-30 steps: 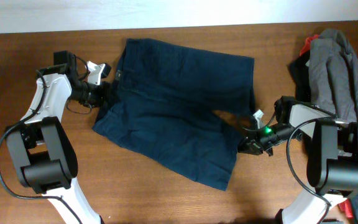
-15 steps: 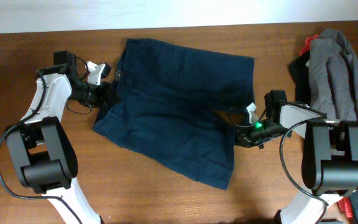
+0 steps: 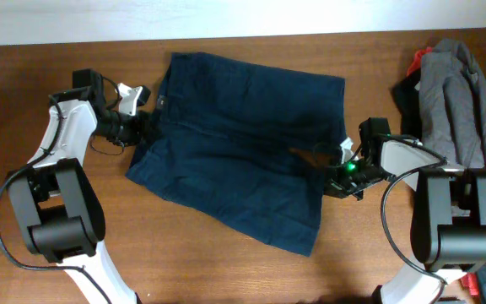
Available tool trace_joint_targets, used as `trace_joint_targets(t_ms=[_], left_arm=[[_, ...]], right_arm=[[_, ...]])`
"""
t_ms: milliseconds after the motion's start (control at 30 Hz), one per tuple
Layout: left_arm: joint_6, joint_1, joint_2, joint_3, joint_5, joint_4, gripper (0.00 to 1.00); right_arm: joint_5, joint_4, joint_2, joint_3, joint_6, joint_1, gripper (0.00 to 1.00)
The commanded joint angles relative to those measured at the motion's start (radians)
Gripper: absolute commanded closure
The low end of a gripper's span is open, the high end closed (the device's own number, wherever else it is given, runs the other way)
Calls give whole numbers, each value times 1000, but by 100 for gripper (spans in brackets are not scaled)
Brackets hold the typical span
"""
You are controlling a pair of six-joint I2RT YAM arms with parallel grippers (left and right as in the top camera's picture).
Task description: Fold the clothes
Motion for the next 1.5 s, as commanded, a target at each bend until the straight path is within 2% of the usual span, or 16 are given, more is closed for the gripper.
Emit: trace_joint_targets(t_ms=[0, 167, 433, 633, 733, 900, 967, 1067, 1133, 1233, 1300, 1467], left_arm=[[-6, 28, -28, 23, 29, -11, 100], [-5, 63, -29, 31, 0, -10, 100], [-6, 77, -29, 31, -179, -4, 99], [-6, 76, -29, 31, -220, 32, 100], [-5, 77, -29, 31, -220, 42, 96], [-5, 77, -28, 31, -246, 56, 96], [-5, 77, -29, 31, -246, 57, 89], [-5, 77, -28, 31, -246, 57, 66], [-5, 77, -28, 31, -246, 56, 56], [-6, 77, -29, 31, -245, 47, 55], [-6, 77, -29, 31, -238, 30, 55], [-1, 72, -28, 30, -235, -32, 51]], right_arm=[[320, -10, 34, -22, 29, -2, 96], [335, -18, 34, -22, 29, -2, 96], [340, -23, 34, -22, 29, -2, 96], [340, -32, 34, -22, 28, -2, 96], [340, -35, 34, -22, 28, -2, 96], [340, -36, 34, -22, 27, -2, 96], [340, -37, 34, -22, 27, -2, 96], [340, -40, 34, -22, 20, -2, 96], [340, -44, 34, -22, 20, -2, 91], [333, -54, 34, -19, 0, -3, 73], [303, -70, 27, -7, -62, -5, 65], [286, -149, -74, 58, -127, -41, 57]])
